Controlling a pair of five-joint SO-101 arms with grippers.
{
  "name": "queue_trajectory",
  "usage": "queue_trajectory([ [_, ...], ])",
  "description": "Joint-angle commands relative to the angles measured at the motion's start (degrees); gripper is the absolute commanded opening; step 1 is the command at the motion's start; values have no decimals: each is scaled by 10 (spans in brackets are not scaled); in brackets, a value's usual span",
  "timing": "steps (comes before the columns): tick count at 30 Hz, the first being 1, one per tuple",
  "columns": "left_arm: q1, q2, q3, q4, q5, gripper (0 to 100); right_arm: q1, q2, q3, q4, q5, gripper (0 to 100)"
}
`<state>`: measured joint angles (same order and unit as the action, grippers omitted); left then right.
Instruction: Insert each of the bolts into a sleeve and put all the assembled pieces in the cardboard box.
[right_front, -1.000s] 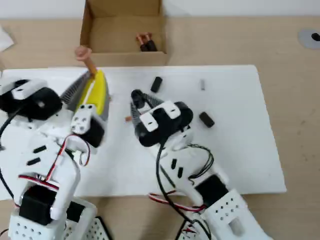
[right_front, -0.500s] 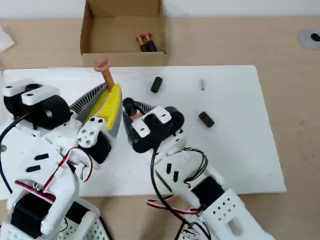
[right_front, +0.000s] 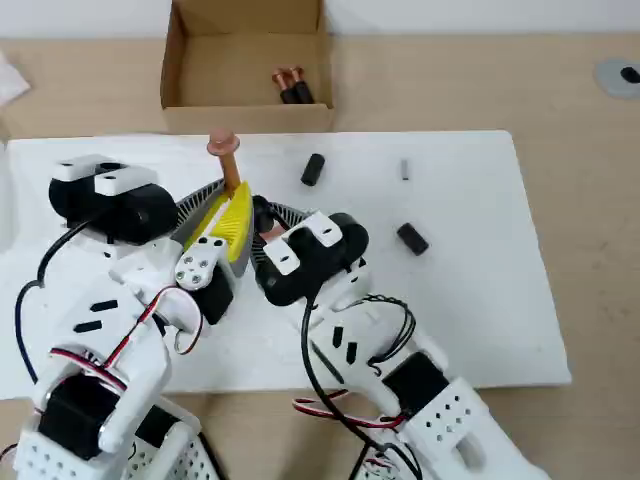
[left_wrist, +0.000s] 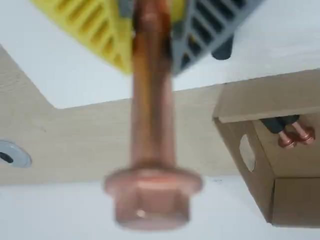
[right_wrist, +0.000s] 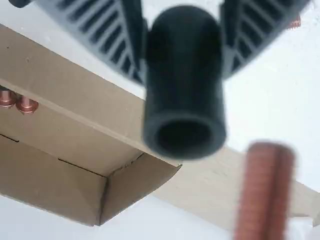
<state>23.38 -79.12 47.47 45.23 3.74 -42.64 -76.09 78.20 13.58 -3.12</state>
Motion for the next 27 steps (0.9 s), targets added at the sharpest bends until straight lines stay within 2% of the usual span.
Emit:
queue_trajectory([
  [1, 10, -3, -1, -3, 0, 6, -6, -14, -29, 1, -7, 9],
  [4, 7, -3, 4, -20, 1, 6, -7, -14, -30, 5, -8, 9],
  [14, 4, -3, 117, -160, 13, 6, -7, -10, -109, 121, -53, 9],
  [20, 4, -3, 146, -158, 15, 6, -7, -10, -111, 121, -53, 9],
  [27, -2, -3, 120, -157, 33, 6, -7, -10, -109, 120, -53, 9],
])
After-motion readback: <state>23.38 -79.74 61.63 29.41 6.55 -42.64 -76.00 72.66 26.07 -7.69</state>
